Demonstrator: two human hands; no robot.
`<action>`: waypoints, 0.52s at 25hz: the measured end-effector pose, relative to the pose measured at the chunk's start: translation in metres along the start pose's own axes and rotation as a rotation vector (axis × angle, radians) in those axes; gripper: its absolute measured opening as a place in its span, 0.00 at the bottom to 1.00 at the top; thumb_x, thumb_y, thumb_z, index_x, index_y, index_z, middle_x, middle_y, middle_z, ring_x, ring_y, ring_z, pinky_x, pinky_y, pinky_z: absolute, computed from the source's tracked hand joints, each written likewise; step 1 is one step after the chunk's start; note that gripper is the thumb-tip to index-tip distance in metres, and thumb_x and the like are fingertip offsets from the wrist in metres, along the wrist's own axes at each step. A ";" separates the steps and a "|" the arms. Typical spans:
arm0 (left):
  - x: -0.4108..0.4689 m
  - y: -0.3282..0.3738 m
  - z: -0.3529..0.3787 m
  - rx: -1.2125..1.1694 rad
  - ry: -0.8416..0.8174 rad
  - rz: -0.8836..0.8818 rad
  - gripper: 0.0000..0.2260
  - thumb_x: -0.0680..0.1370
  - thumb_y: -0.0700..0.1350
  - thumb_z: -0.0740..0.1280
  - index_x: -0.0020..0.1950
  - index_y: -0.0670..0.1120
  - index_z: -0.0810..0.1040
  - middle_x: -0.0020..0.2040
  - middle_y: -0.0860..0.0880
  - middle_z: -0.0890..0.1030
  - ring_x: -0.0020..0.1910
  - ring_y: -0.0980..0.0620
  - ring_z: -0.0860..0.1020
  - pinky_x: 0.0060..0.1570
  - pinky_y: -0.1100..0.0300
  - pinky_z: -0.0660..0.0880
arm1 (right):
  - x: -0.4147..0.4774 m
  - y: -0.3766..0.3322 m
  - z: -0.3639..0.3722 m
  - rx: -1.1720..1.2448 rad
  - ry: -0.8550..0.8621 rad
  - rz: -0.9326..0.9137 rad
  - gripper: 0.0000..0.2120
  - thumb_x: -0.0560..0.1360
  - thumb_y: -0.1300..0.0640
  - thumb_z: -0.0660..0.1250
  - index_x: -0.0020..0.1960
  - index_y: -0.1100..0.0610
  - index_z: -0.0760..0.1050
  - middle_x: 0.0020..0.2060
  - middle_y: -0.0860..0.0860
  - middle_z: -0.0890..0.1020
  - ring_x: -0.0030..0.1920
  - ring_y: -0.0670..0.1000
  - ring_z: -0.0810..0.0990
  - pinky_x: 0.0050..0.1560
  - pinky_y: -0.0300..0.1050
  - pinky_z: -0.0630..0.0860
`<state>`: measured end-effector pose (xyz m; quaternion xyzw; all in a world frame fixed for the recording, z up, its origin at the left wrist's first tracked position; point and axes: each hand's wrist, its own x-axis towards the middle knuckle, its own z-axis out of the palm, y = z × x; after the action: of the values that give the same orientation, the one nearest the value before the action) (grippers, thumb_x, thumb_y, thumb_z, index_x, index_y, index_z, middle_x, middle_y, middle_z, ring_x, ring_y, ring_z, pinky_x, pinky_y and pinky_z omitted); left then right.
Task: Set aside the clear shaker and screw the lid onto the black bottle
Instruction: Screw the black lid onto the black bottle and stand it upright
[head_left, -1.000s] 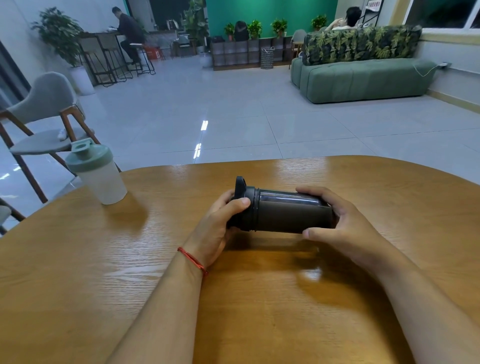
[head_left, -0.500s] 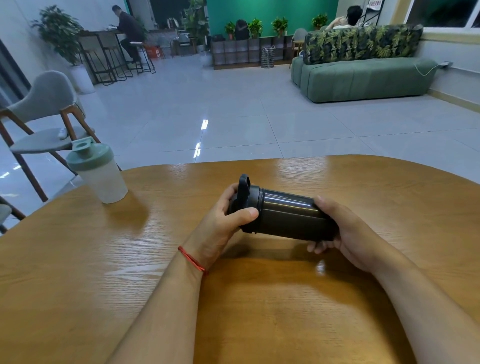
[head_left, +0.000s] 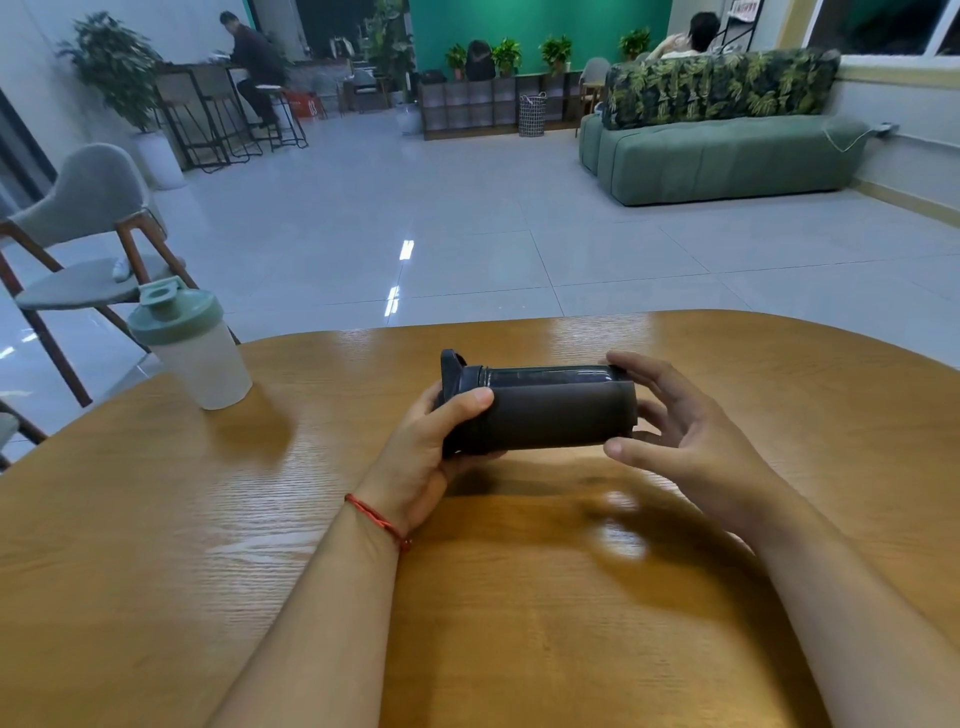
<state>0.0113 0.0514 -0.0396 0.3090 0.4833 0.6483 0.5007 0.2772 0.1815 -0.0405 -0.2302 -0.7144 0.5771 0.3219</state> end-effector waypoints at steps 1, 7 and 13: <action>0.000 0.000 0.000 0.004 -0.005 -0.007 0.21 0.77 0.48 0.74 0.68 0.45 0.78 0.68 0.38 0.78 0.67 0.37 0.79 0.61 0.40 0.82 | 0.000 -0.002 0.000 -0.005 0.006 0.002 0.41 0.69 0.56 0.85 0.77 0.36 0.76 0.72 0.37 0.81 0.71 0.49 0.83 0.72 0.57 0.80; -0.001 0.000 -0.001 0.040 -0.018 0.026 0.31 0.72 0.53 0.77 0.72 0.44 0.77 0.68 0.40 0.81 0.66 0.40 0.81 0.62 0.42 0.81 | -0.001 -0.005 -0.005 -0.079 0.023 0.042 0.31 0.69 0.46 0.83 0.71 0.37 0.82 0.66 0.46 0.85 0.62 0.54 0.87 0.61 0.56 0.84; -0.004 -0.003 0.003 0.184 -0.175 0.126 0.25 0.77 0.47 0.74 0.73 0.43 0.76 0.68 0.38 0.81 0.65 0.42 0.83 0.62 0.47 0.81 | 0.001 -0.005 0.002 -0.062 -0.011 0.306 0.34 0.84 0.27 0.57 0.57 0.55 0.88 0.42 0.70 0.86 0.35 0.59 0.83 0.33 0.44 0.78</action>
<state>0.0161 0.0486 -0.0410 0.4386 0.4749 0.6020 0.4686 0.2758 0.1799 -0.0355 -0.3431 -0.6902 0.5982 0.2192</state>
